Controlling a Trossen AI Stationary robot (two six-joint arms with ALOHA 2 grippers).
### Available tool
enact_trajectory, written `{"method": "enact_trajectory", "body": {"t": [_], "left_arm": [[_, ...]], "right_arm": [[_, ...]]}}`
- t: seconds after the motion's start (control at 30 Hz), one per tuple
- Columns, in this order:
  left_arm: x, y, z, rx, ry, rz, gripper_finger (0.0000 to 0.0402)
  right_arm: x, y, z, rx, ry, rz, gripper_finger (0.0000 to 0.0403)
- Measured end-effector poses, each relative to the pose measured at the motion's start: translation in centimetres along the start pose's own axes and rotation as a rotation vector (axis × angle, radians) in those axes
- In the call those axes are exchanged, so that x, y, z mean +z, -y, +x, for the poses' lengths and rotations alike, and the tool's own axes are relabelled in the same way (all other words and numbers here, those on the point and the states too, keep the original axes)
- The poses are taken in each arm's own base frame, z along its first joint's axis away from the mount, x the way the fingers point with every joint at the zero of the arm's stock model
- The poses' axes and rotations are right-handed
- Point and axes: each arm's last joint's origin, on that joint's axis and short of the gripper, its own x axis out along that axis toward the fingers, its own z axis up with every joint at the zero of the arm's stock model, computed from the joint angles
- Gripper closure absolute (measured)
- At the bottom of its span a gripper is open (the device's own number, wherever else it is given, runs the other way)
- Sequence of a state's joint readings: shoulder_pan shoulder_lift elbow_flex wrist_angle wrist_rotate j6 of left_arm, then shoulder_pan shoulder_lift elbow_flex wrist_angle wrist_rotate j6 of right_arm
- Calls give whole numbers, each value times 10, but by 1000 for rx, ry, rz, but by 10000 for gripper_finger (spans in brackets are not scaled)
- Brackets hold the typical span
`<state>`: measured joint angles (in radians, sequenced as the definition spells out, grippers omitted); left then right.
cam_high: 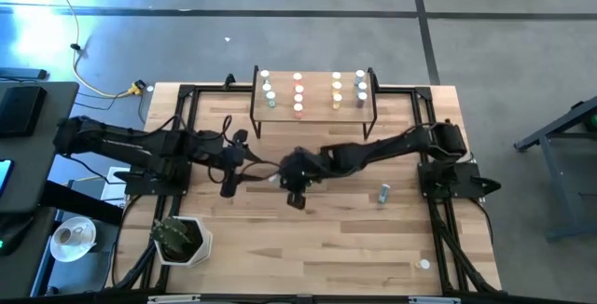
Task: Pick and place medicine bottles onto shelf by color
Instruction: Align the green pill bottle with the green pill bottle
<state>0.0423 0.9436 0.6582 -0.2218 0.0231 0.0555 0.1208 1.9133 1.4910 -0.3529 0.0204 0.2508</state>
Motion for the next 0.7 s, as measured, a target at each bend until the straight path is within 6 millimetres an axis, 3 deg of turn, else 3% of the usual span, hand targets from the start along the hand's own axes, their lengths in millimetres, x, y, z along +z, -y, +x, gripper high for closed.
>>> {"method": "enact_trajectory", "body": {"t": [0.4, 0.7], "left_arm": [[-1, -15, -1, -22, 4, -198, 190], [0, -17, -1, -14, 15, -214, 190]], "right_arm": [[17, 21, -1, 7, 123, -161, 325], [26, 36, -2, 34, 185, -173, 325]]}}
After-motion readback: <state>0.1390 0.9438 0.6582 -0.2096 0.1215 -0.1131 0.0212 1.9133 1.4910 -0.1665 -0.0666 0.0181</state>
